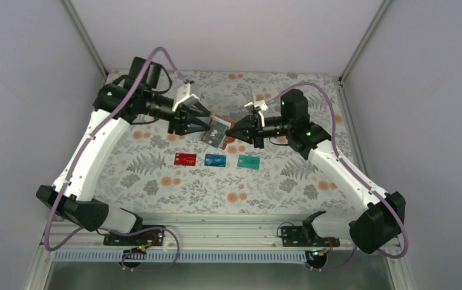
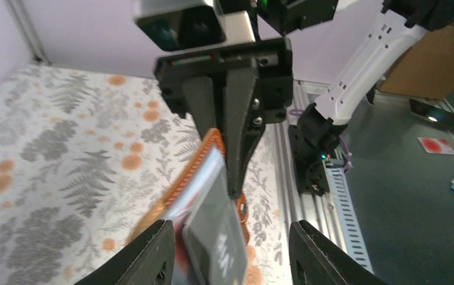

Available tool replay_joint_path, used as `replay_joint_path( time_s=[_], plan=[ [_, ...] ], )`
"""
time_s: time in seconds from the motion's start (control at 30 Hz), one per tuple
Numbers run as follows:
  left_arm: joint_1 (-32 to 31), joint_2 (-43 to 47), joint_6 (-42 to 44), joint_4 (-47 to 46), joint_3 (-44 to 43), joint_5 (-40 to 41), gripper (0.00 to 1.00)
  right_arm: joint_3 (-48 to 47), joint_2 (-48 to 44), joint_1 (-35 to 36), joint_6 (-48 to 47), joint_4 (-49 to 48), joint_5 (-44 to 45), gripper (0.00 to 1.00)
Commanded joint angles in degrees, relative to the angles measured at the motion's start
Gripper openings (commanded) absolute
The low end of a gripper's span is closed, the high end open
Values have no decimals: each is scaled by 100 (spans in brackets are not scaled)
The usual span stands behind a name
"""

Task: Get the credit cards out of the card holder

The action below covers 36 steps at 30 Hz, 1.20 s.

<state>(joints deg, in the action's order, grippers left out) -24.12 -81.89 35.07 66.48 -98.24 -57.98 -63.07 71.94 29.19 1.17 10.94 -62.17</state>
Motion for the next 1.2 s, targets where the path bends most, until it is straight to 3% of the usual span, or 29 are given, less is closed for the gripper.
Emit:
replay_joint_path(
  time_s=[0.0,0.27,0.6,0.77,1.07,1.17],
  plan=[
    [289,128,149,29,-257,-140,48,-290,-13,61,-278,-7,-488,4],
    [283,172,187,343,33,50,36,-377,20,49,-119,-35,-146,4],
    [152,301,-2,-42,446,512,35,-473,3,37,24,-153,-101,4],
    [7,283,-182,-272,504,358,34,-477,1,35,28,-147,-84,4],
    [-172,182,-110,-200,416,63,8,-422,30,34,24,-167,-41,4],
    [-173,178,-114,-190,453,-145,7,-417,47,39,49,-180,-49,4]
  ],
)
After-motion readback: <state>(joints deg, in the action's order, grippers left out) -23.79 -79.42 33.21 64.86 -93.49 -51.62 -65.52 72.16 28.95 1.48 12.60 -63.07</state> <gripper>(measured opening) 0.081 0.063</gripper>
